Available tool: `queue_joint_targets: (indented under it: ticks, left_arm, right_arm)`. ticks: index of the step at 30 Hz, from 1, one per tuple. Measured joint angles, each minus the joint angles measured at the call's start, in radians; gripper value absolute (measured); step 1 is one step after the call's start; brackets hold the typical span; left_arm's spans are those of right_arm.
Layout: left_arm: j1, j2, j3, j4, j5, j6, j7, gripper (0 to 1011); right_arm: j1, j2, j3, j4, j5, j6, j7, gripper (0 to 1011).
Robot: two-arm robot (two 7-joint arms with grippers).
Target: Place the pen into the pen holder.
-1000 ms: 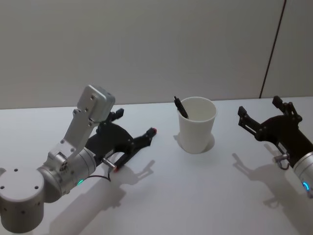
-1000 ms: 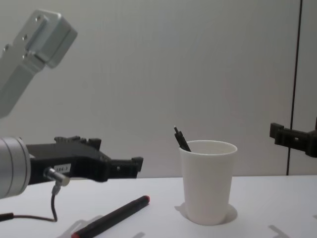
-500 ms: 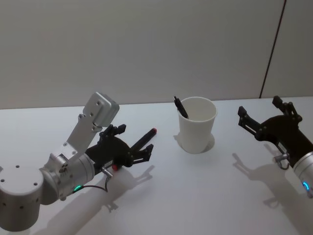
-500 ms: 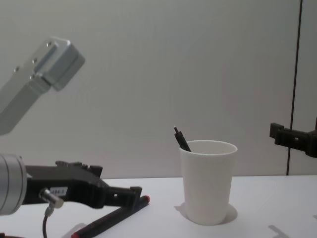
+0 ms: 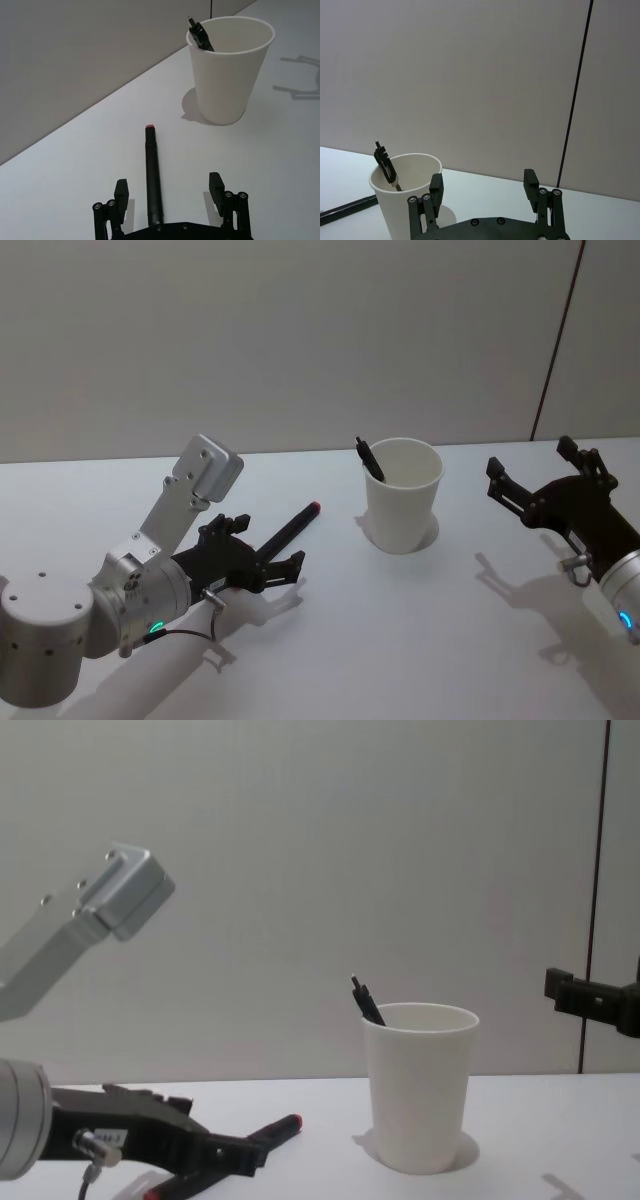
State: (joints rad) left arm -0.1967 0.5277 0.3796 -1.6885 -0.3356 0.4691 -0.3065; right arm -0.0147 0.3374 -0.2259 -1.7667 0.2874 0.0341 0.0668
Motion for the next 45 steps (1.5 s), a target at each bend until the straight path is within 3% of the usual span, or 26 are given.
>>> queue_joint_targets:
  ticks: [19, 45]
  left_arm:
    - [-0.018, -0.015, -0.003, 0.043, -0.017, 0.075, -0.011, 1001]
    - [-0.024, -0.025, -0.005, 0.057, -0.029, 0.113, 0.000, 1001]
  right_arm:
    - [0.000, 0.000, 0.000, 0.000, 0.000, 0.000, 0.000, 1001]
    - [0.000, 0.000, 0.000, 0.000, 0.000, 0.000, 0.000, 1001]
